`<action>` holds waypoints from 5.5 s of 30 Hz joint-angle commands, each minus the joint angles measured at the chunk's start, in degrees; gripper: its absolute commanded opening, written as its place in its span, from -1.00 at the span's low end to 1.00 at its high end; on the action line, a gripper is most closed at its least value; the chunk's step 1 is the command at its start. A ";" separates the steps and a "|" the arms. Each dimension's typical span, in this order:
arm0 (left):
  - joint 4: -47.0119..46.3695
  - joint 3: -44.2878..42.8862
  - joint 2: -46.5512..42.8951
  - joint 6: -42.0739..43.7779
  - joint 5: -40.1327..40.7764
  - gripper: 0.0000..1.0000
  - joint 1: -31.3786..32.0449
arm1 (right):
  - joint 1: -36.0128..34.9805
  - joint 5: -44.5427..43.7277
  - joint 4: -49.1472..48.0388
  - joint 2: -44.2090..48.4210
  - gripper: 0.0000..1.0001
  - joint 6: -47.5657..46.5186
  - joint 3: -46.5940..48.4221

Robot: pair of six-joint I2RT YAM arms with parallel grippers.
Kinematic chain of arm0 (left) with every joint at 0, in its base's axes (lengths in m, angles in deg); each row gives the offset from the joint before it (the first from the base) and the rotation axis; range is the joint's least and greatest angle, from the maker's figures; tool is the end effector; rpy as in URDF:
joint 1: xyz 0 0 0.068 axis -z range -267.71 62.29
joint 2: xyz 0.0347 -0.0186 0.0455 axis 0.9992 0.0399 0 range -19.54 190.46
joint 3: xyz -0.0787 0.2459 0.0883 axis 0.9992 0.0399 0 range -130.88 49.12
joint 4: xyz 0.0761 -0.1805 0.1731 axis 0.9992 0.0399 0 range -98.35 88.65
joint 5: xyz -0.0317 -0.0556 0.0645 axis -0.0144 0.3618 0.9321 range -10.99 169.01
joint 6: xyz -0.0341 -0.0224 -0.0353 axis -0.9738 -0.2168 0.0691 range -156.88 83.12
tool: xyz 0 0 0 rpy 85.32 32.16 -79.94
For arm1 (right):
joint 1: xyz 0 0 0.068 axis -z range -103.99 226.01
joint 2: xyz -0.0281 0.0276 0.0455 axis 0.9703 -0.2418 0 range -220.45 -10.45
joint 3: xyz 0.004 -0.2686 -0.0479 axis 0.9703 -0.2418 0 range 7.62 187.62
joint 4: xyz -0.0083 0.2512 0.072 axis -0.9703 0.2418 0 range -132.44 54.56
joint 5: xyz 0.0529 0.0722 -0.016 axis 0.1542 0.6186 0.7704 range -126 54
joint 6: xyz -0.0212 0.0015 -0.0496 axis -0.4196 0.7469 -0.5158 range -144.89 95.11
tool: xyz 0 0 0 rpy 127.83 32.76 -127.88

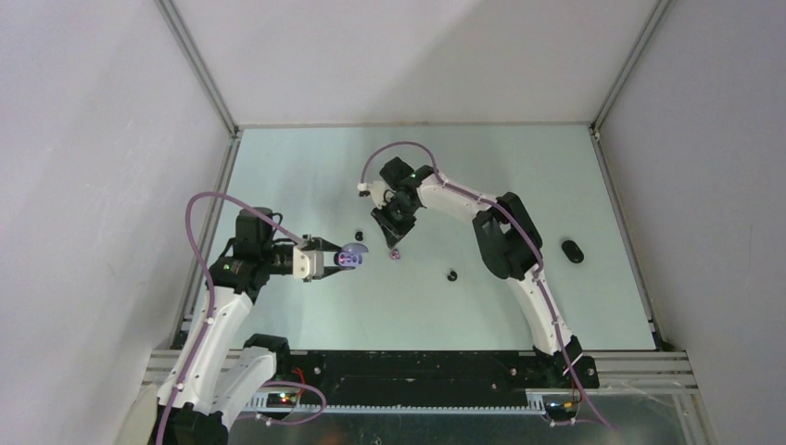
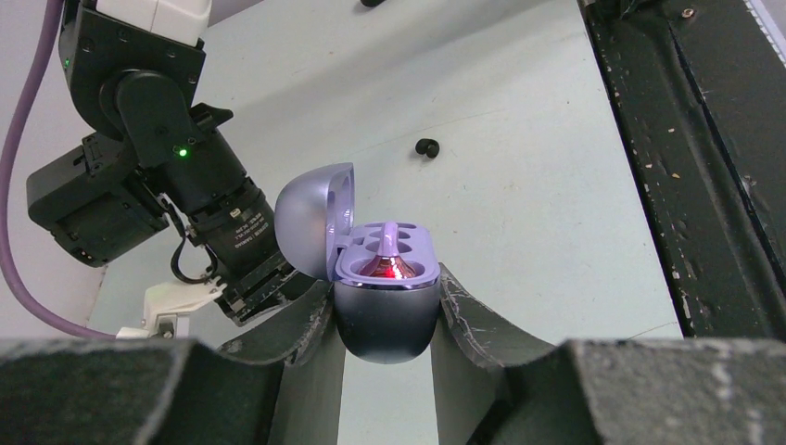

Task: Insert the wireless bluetooth earbuds into the charging case
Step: Pick up the earbud from the center of the board.

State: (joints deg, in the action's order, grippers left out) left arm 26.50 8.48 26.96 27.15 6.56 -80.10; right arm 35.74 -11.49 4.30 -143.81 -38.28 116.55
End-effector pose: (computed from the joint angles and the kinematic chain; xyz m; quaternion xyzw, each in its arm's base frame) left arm 0.1463 -0.0538 0.2844 0.6289 0.4504 -0.3143 0.5503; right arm 0.3593 0.3238 0.1580 -0.4661 0.8446 0.2408 0.1068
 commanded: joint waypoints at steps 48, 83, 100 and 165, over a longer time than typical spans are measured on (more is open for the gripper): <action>-0.25 -0.78 -2.03 1.53 -2.89 -1.00 -1.09 | -9.39 -29.21 -28.80 24.85 0.88 -5.06 -36.38; -0.17 -0.76 -1.71 1.63 -3.08 -1.00 -1.05 | -0.40 -19.49 -20.51 23.22 0.65 2.01 -27.43; -0.56 -0.73 -0.88 1.45 -2.69 -1.00 -1.77 | 6.03 6.65 -15.49 11.45 -0.40 19.67 -21.47; 0.23 -0.69 -1.05 2.37 -3.14 -1.00 -2.50 | 6.35 11.57 -19.47 5.48 -0.36 25.61 -21.89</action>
State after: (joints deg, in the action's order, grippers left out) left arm 26.80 8.48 26.22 27.74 5.27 -81.91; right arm 42.31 3.09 -15.57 -136.08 -12.44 95.28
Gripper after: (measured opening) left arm 0.374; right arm 0.318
